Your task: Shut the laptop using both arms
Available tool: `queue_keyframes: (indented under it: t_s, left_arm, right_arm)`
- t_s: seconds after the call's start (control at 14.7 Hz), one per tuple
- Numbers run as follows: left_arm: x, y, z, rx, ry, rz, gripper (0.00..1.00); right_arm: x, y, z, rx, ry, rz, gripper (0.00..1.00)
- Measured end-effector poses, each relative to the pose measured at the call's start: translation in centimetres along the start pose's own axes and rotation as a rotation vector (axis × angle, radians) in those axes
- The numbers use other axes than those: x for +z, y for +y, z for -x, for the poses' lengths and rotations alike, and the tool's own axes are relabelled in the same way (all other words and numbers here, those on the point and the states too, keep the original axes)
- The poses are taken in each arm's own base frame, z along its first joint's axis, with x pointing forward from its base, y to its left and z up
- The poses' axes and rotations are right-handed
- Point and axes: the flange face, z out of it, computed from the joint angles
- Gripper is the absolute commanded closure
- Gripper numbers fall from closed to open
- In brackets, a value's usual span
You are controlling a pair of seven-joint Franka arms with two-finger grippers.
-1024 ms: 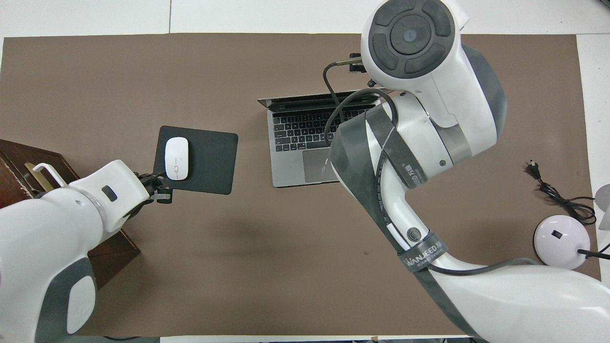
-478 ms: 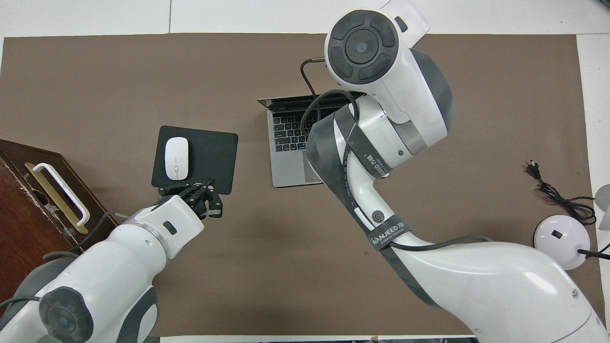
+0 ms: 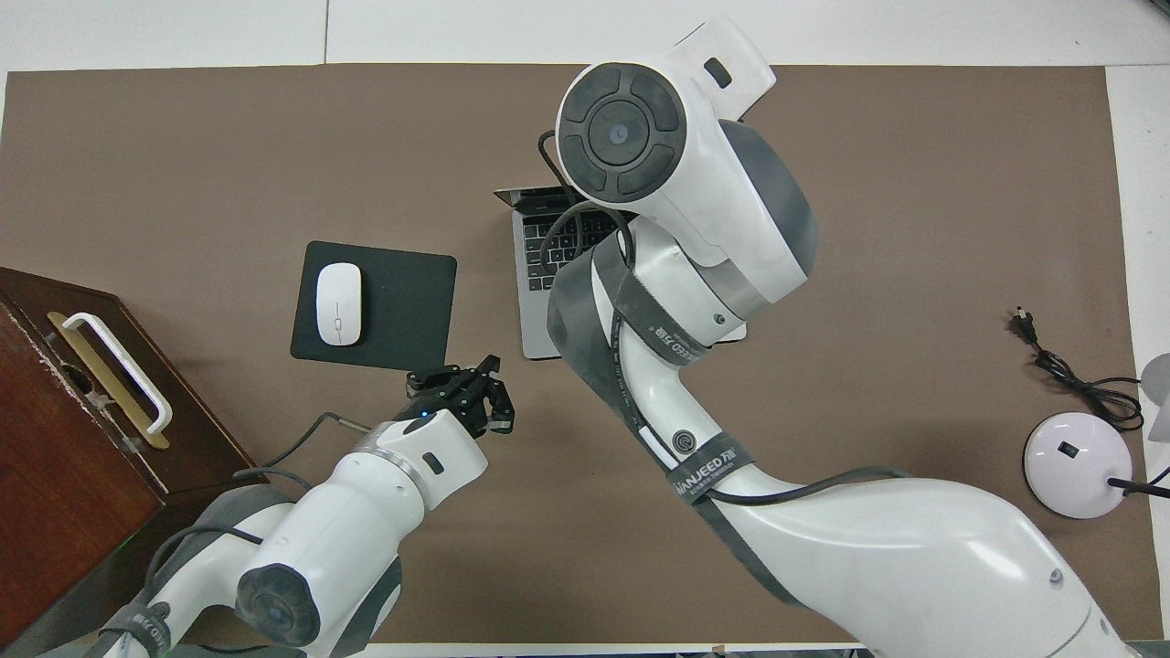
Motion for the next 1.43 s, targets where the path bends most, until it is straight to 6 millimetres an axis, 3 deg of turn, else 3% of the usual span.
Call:
queue_keyframes:
  t_s: [0.34, 0.75, 1.16, 1.43]
  left_arm:
    - [2.3, 1.6, 1.8, 0.038, 0.031, 0.033, 1.0]
    - [4.5, 1.3, 3.3, 0.097, 0.044, 0.032, 1.0]
    - [6.5, 1.5, 2.7, 0.104, 0.047, 0.033, 1.0]
    - [7.3, 1.5, 2.5, 0.112, 0.042, 0.032, 1.0]
  right_arm:
    - [0.1, 0.2, -0.1, 0.009, 0.0, 0.002, 1.0]
    - [1.0, 0.2, -0.2, 0.011, 0.002, 0.005, 1.0]
    - [3.7, -1.6, 0.3, 0.066, 0.024, -0.024, 1.0]
    - [4.0, -2.5, 0.7, 0.121, 0.027, -0.035, 1.0]
